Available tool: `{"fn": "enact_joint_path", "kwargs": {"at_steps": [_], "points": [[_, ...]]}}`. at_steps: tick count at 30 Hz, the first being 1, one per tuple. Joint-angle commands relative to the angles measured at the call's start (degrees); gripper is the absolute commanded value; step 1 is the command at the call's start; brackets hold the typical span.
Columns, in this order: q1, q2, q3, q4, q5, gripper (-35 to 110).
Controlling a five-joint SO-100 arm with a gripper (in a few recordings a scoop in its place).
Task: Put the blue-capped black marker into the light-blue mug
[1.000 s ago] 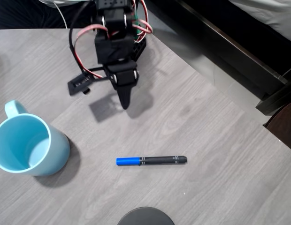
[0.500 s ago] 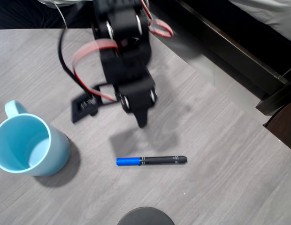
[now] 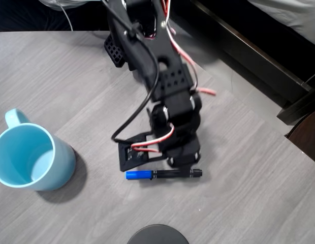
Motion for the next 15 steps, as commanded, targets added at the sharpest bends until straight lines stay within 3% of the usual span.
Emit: {"fn": "enact_joint_path", "kwargs": {"at_steps": [1,15], "points": [[0.0,-1.14,-2.55,-2.02,1.05,22],[1.14,-8.0,-3.16,-3.87,0.97,22]]}}
